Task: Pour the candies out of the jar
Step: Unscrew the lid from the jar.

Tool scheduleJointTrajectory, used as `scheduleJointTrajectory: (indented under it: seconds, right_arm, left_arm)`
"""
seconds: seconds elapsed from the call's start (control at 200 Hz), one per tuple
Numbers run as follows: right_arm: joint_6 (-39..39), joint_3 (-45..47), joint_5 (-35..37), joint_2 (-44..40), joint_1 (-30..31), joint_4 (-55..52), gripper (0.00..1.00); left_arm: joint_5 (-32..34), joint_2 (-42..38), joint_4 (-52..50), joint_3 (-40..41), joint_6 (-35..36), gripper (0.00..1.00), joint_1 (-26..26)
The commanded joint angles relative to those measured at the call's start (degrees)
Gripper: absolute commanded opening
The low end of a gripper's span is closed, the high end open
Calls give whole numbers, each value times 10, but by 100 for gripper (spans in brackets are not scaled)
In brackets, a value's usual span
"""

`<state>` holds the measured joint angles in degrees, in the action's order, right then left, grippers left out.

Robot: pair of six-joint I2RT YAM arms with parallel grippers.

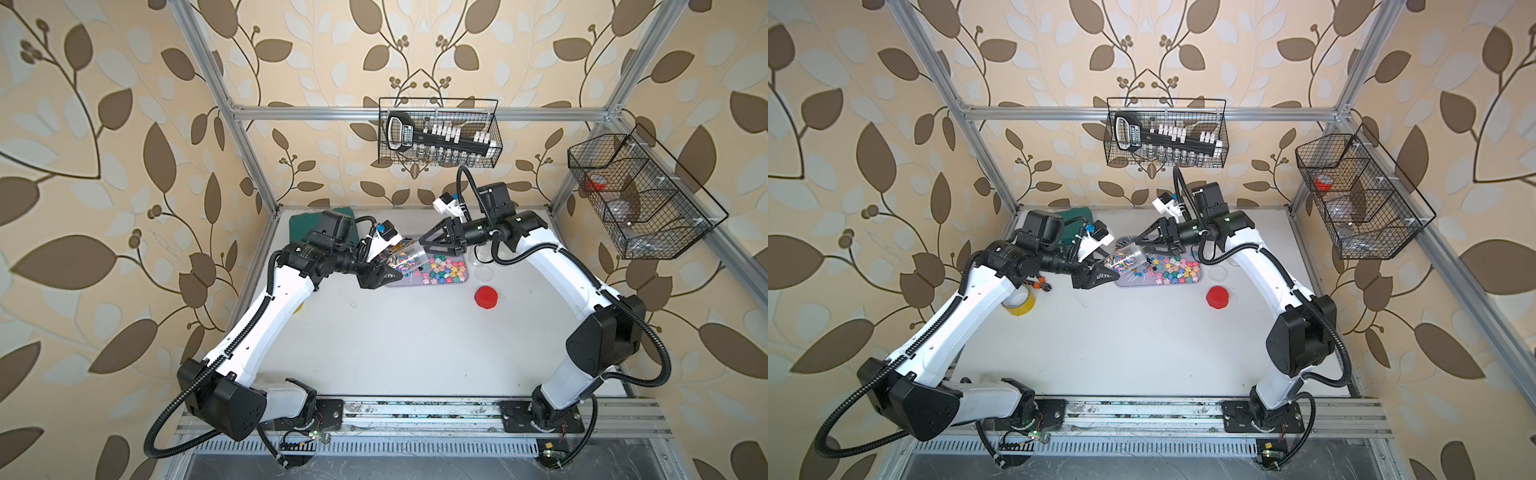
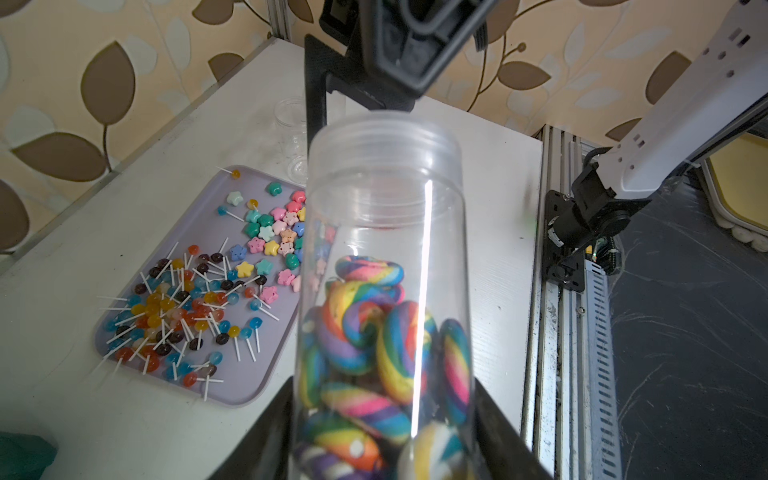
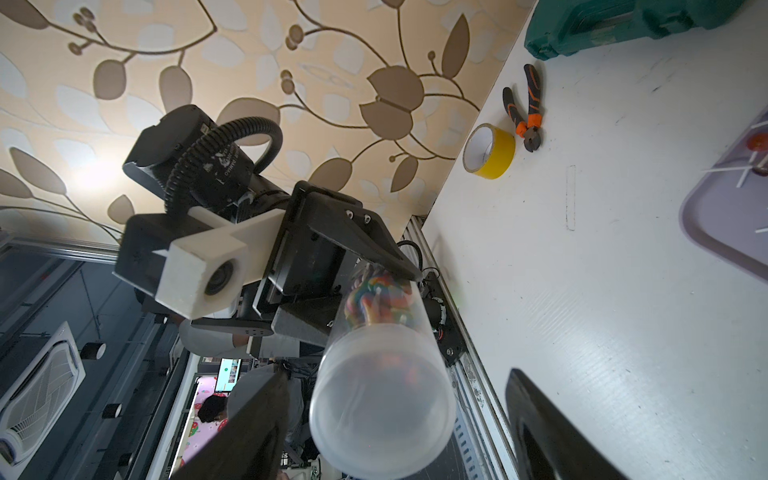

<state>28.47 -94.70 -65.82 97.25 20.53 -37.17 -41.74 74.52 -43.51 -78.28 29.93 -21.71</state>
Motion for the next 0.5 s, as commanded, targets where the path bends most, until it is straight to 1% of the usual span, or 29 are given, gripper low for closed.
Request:
scheduleJointTrajectory:
  seconds: [0.0,0.495]
  right_arm:
    - [-12,-18,-9,12,4,-22,76]
    - [-30,-24,-16,9,15,-39,72]
  left_arm:
    - [-12,-6,10,-22,14,32,-1]
    - [-16,-5,12,-20,11,32,-1]
